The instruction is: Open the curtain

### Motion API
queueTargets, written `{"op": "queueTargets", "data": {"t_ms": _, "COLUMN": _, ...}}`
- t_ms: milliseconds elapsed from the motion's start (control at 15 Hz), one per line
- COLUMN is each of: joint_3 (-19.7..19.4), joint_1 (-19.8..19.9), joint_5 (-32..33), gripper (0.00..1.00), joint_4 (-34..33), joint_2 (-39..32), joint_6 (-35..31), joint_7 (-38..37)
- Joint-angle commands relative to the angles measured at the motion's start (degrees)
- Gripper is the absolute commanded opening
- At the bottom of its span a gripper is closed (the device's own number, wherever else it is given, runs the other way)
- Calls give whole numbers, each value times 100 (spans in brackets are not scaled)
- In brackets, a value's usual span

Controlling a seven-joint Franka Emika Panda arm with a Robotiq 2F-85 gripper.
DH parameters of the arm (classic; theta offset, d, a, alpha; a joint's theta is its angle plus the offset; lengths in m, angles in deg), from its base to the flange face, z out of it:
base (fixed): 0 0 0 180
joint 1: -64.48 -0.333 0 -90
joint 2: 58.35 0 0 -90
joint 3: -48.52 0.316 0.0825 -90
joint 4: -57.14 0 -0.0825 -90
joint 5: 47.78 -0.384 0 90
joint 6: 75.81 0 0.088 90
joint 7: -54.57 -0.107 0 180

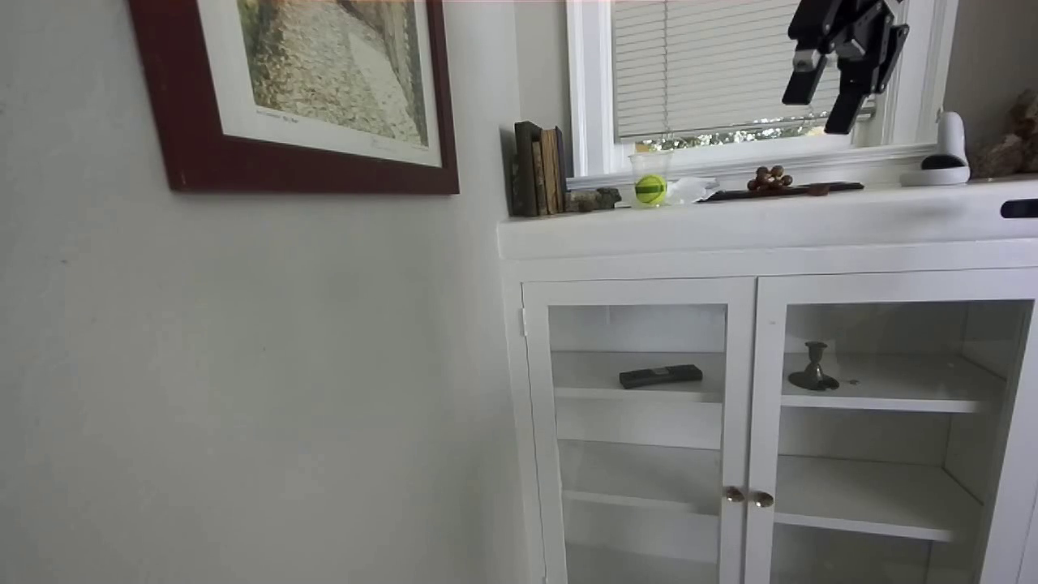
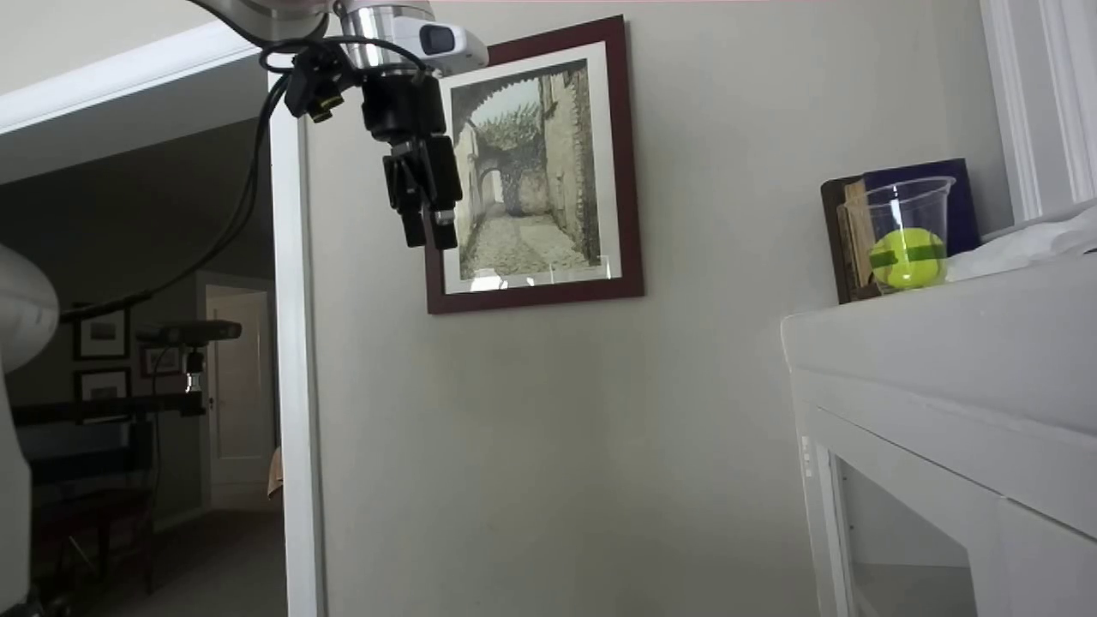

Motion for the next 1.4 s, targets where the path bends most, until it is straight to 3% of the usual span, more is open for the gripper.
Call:
{"op": "queueTargets", "data": {"t_ms": 0, "joint_3": 62, "joint_1": 90, "joint_5": -62, "gripper": 100, "joint_4": -12, "joint_2": -12, "joint_6": 20, "joint_7": 58}}
{"op": "queueTargets", "data": {"t_ms": 667, "joint_3": 62, "joint_1": 90, "joint_5": -62, "gripper": 100, "joint_4": -12, "joint_2": -12, "joint_6": 20, "joint_7": 58}}
{"op": "queueTargets", "data": {"t_ms": 1133, "joint_3": -239, "joint_1": 844, "joint_5": 546, "gripper": 100, "joint_4": -692, "joint_2": -379, "joint_6": -356, "joint_7": 54}}
{"op": "queueTargets", "data": {"t_ms": 1333, "joint_3": -396, "joint_1": 996, "joint_5": 725, "gripper": 100, "joint_4": -1201, "joint_2": -726, "joint_6": -637, "joint_7": 134}}
